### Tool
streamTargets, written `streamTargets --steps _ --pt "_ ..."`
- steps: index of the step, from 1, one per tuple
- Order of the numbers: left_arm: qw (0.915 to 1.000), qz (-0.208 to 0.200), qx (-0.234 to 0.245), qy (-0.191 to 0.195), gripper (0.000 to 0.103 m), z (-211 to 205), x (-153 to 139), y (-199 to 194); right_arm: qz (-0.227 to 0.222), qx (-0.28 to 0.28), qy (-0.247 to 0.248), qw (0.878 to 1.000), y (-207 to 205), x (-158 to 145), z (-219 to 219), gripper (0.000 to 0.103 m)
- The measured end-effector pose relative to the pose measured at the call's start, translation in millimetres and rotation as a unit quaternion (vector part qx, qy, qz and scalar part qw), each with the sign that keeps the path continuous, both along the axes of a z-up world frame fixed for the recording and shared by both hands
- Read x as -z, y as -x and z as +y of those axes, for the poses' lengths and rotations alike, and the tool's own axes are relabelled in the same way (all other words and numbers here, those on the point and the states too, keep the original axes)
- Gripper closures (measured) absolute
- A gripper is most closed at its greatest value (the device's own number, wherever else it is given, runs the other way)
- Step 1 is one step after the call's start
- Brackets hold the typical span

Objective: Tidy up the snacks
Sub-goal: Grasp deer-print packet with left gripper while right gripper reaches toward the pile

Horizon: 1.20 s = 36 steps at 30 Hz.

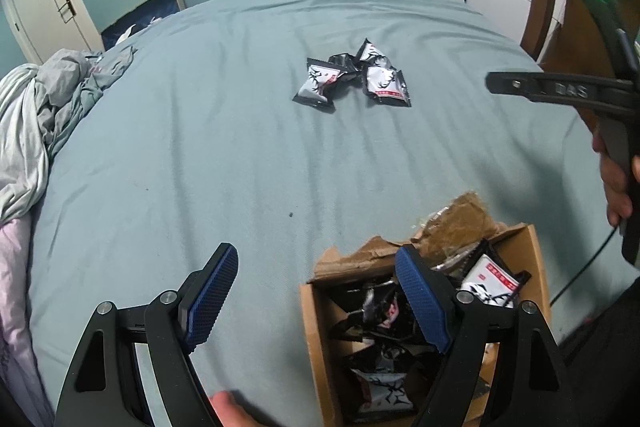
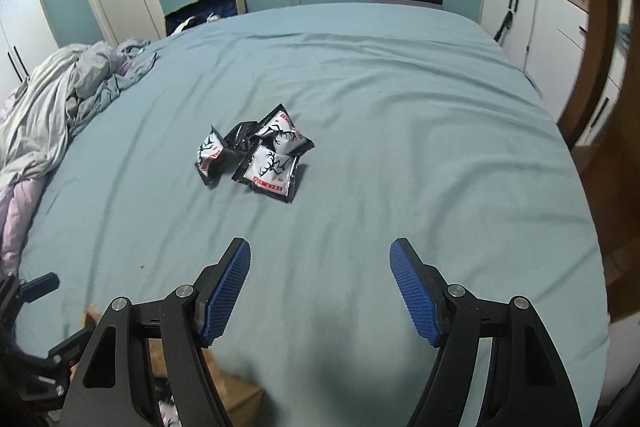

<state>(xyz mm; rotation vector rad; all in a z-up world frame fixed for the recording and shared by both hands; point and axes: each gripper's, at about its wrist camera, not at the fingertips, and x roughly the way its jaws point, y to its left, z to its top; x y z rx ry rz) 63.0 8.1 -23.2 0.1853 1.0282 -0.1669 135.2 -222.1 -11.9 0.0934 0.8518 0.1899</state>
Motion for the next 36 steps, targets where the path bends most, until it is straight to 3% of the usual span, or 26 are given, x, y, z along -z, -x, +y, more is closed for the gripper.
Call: streamTargets --steps 10,17,21,22,23,26,30,31,34,36 --pt "0.9994 0.014 -0.025 0.018 0.020 13 7 -17 0.033 -0.053 0.013 0.998 -85 33 33 0.031" --pt "0.9967 0.021 -0.033 0.072 0.019 23 4 -26 0.043 -0.090 0.037 0.994 -142 69 70 0.031" --pt "0.9956 0.003 -0.034 0.087 0.019 25 -3 -28 0.052 -0.094 0.037 0.994 -162 88 76 0.032" --pt "0.9957 -0.005 -0.037 0.085 0.019 26 -5 -29 0.040 -0.093 0.039 0.994 -162 87 75 0.047" --pt "0.9957 -0.015 -0.040 0.082 0.019 27 -8 -31 0.030 -0.092 0.042 0.994 -160 88 74 0.054" --pt "0.9965 -0.035 -0.043 0.063 0.019 26 -11 -45 0.027 -0.092 0.023 0.995 -156 86 66 0.057" --pt "0.9992 -0.035 -0.008 0.017 0.018 11 -4 -84 0.031 -0.088 -0.016 0.996 -139 76 53 0.079" --pt "0.9994 -0.034 -0.005 0.008 0.016 6 -2 -96 0.031 -0.087 -0.027 0.995 -135 71 50 0.103" --pt "0.9996 -0.011 0.026 -0.007 0.010 -17 13 -146 0.031 -0.067 -0.058 0.996 -119 52 31 0.103" --pt "0.9984 0.004 0.040 -0.039 0.010 -34 30 -176 0.040 -0.061 -0.072 0.995 -110 46 20 0.103"
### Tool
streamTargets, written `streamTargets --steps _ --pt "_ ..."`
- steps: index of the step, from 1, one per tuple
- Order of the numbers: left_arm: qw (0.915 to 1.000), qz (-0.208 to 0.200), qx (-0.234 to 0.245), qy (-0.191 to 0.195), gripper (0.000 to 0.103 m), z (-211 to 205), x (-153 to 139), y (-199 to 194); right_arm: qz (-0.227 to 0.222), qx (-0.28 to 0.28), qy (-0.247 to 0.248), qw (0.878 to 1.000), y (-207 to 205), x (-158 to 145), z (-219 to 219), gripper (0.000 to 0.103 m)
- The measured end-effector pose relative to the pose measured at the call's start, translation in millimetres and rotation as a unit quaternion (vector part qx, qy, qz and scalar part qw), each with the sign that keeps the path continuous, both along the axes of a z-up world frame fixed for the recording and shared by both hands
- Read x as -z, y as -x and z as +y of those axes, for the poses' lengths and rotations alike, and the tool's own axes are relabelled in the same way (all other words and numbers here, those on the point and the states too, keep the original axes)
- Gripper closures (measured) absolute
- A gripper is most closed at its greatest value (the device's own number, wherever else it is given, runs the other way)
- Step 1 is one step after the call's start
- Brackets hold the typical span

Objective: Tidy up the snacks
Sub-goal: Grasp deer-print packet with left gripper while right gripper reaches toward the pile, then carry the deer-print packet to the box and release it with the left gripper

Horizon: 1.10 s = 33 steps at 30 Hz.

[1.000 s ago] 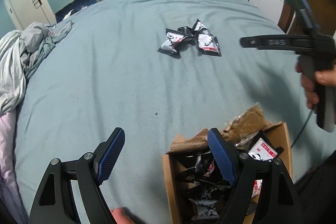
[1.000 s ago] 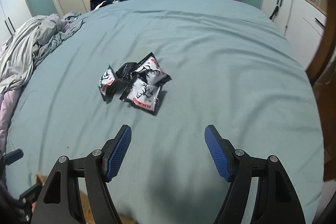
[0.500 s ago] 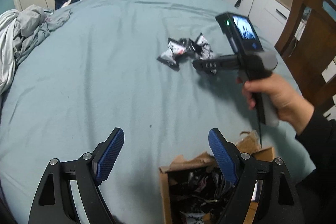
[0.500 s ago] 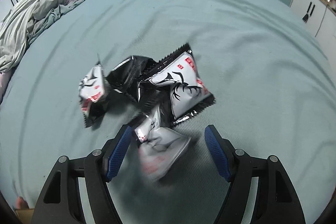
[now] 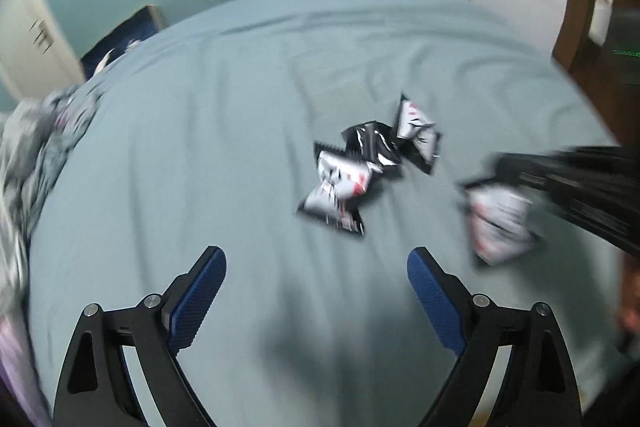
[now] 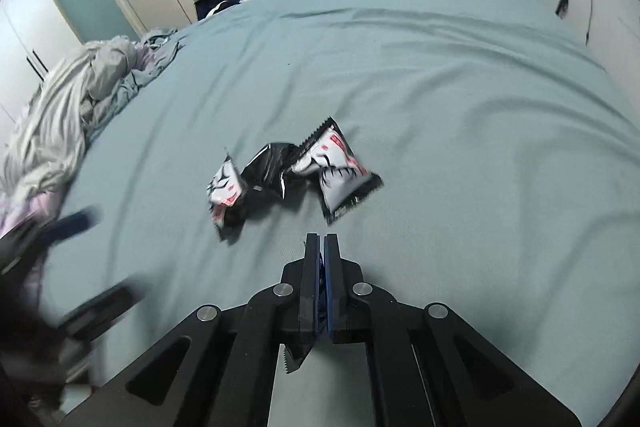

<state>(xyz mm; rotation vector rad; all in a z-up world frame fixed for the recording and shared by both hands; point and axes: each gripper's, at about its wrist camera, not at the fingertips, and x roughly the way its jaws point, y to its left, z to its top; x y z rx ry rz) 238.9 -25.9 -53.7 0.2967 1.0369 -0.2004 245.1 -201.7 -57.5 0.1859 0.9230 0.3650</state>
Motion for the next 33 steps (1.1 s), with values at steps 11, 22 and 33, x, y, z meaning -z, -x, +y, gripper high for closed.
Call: streamTargets --steps 11,22,33 --pt "0.9968 0.077 -0.014 -0.014 0.070 -24 50 -76 0.012 0.062 -0.088 0.994 3 14 -58 0.102" --pt "0.9987 0.042 -0.025 0.014 0.070 -3 -17 20 -0.002 0.052 -0.118 0.992 20 -3 -59 0.102" --pt "0.9983 0.030 -0.015 0.048 0.070 24 -53 170 -0.062 0.013 -0.105 0.992 130 -61 -48 0.103"
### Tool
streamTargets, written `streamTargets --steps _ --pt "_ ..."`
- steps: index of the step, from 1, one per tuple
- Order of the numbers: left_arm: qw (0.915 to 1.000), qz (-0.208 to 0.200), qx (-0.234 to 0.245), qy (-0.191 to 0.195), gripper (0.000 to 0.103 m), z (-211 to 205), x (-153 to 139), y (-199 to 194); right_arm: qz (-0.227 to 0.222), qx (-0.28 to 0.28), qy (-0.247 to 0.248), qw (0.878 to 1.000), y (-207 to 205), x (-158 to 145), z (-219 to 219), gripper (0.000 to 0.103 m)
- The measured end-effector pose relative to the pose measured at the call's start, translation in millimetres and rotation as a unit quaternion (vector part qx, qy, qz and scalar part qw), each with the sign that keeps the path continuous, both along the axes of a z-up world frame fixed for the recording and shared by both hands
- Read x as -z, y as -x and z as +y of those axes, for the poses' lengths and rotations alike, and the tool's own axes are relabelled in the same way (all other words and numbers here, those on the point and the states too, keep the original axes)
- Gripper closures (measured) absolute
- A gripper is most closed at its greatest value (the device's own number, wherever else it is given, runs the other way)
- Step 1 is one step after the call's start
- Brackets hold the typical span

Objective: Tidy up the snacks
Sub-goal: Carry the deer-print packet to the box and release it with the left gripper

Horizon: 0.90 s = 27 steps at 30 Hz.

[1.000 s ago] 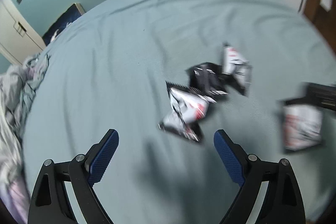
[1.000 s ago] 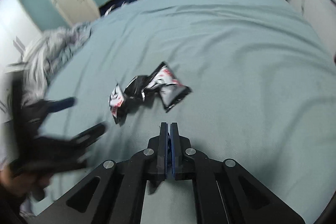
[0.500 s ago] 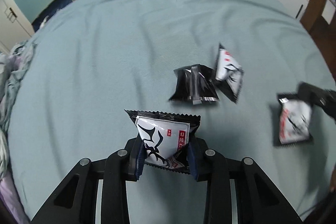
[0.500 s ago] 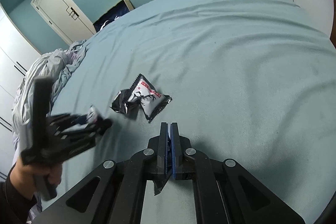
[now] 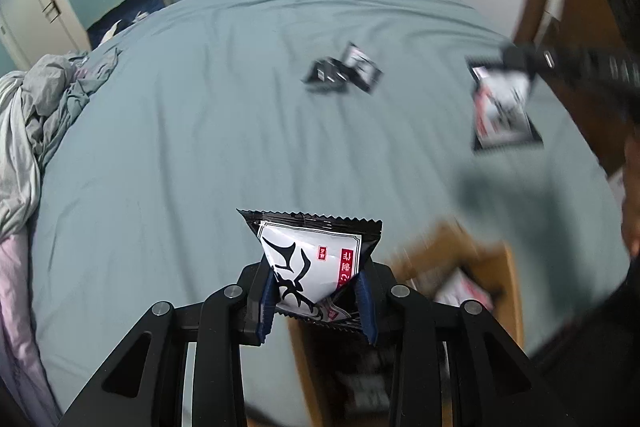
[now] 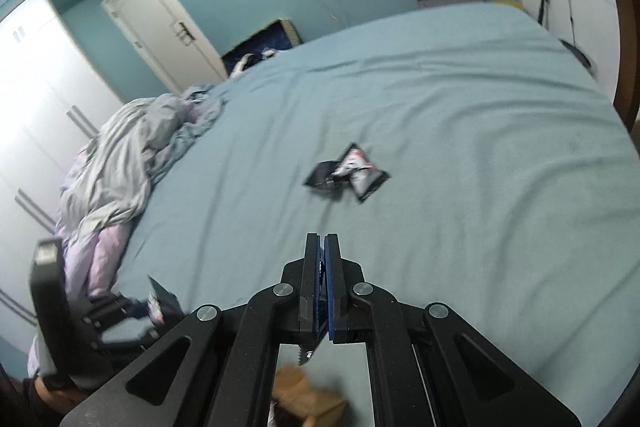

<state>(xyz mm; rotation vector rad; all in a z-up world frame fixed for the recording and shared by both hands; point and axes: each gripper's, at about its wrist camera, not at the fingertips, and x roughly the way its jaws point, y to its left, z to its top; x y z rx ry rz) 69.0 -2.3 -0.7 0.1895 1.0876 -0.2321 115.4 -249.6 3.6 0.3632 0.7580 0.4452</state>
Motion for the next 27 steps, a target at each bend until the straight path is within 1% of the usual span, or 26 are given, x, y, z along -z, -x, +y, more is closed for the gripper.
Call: streamTargets --steps 2,4,6,8,9,10,11,14,17,21,24,27 --pt "0.9997 0.001 0.018 0.016 0.070 -1 5 25 -0.015 -0.011 0.001 1.000 23 -7 6 0.103" --pt "0.9990 0.007 0.031 0.031 0.069 0 12 39 -0.025 -0.023 0.003 0.999 46 -9 13 0.103" --pt "0.9977 0.022 0.039 0.050 0.067 -1 21 46 -0.029 -0.030 0.009 0.999 62 -7 17 0.103" --pt "0.9967 0.033 0.041 0.062 0.055 -4 25 46 -0.029 -0.037 0.019 0.999 79 -2 23 0.103" --pt "0.9969 0.026 0.042 0.061 0.039 -6 23 46 -0.029 -0.040 0.025 0.998 86 0 25 0.103" --pt "0.9975 0.011 0.041 0.057 0.025 -7 18 46 -0.029 -0.041 0.029 0.998 92 0 27 0.103" --pt "0.9978 -0.011 0.038 0.053 0.021 -7 12 45 -0.029 -0.043 0.030 0.998 99 1 27 0.103" --pt "0.9973 -0.052 0.022 0.047 0.020 -1 0 42 -0.020 -0.045 0.030 0.998 110 5 28 0.103" --pt "0.9972 -0.070 -0.011 0.023 0.020 11 -2 37 -0.008 -0.050 0.031 0.998 114 7 32 0.103" --pt "0.9964 -0.065 -0.050 0.018 0.020 30 -1 30 0.005 -0.076 0.036 0.996 109 7 46 0.103" --pt "0.9943 -0.064 -0.078 0.034 0.020 44 -4 28 0.012 -0.094 0.036 0.995 102 8 54 0.103" --pt "0.9936 -0.059 -0.087 0.043 0.020 48 -2 24 0.032 -0.128 0.029 0.991 99 12 61 0.101"
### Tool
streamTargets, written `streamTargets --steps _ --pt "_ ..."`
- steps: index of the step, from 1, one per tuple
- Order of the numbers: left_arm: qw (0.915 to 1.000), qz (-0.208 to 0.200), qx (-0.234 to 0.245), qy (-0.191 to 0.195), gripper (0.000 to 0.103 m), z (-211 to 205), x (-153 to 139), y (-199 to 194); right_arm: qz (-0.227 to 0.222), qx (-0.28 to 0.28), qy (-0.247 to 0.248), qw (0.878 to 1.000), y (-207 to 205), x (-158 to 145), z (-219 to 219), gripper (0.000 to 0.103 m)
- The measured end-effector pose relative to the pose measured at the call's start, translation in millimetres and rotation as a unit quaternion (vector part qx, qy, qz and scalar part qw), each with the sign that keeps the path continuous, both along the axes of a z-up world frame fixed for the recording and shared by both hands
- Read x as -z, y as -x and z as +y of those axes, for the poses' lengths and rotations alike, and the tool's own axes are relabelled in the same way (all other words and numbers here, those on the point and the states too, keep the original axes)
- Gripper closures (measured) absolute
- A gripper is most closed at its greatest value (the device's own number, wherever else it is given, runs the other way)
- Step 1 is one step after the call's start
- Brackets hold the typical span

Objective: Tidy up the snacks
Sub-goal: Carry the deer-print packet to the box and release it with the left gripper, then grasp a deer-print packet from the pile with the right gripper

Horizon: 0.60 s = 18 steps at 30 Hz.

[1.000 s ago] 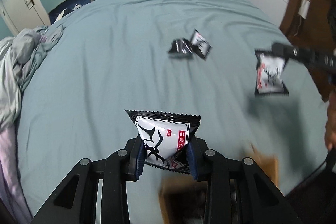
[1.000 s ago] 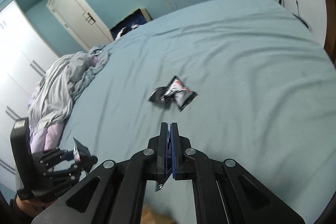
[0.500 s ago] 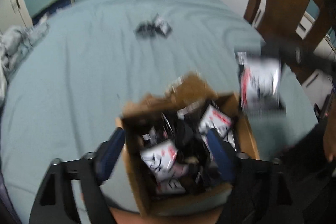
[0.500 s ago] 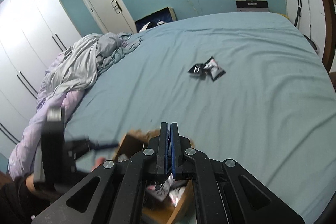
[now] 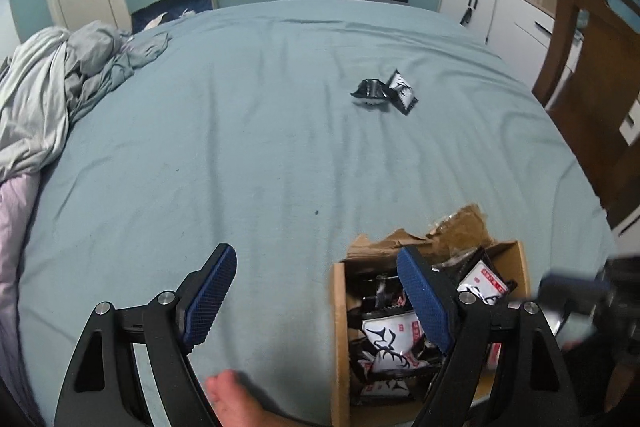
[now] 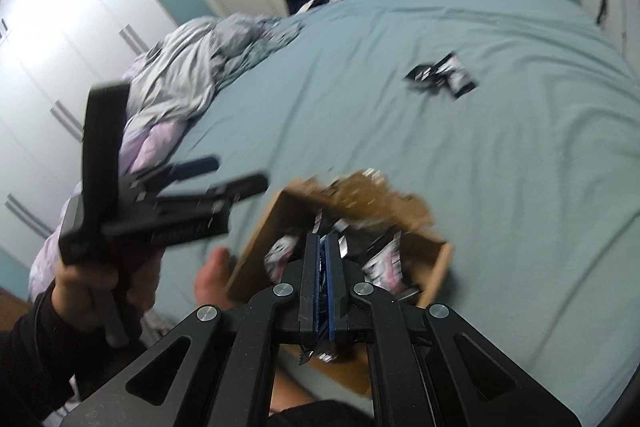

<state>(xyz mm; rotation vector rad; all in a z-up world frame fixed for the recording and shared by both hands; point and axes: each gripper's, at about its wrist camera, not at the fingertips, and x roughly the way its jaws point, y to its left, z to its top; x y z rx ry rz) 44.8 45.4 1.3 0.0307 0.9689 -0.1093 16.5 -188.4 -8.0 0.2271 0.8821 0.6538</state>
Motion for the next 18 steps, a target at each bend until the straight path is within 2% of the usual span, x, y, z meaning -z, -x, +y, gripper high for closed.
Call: streamTargets --steps 4,7,9,10,11,13,16,18 --pt "1.0000 -0.007 0.002 -0.003 0.020 0 -2 3 0.025 -0.015 0.004 1.000 -7 2 8 0.101" --pt "0.9999 -0.008 0.006 -0.004 0.020 -2 -1 3 0.037 0.024 0.003 0.999 -15 1 2 0.100" --pt "0.9999 -0.006 0.007 -0.004 0.020 -3 -1 2 0.044 0.054 -0.010 0.998 -20 0 -9 0.089" --pt "0.9999 -0.006 0.008 -0.003 0.020 -3 -1 3 0.049 0.062 -0.016 0.997 -22 0 -12 0.074" --pt "0.9999 -0.006 0.008 -0.002 0.020 -3 -1 2 0.052 0.073 -0.026 0.996 -23 -1 -18 0.054" --pt "0.9999 -0.007 0.010 -0.003 0.020 -4 -2 2 0.048 0.104 -0.044 0.992 -23 -4 -30 0.032" --pt "0.9999 -0.007 0.010 -0.005 0.019 -5 -1 1 0.039 0.150 -0.053 0.987 -23 -9 -47 0.030" --pt "0.9999 -0.005 0.010 -0.008 0.019 -7 0 1 0.036 0.165 -0.035 0.985 -23 -8 -50 0.030"
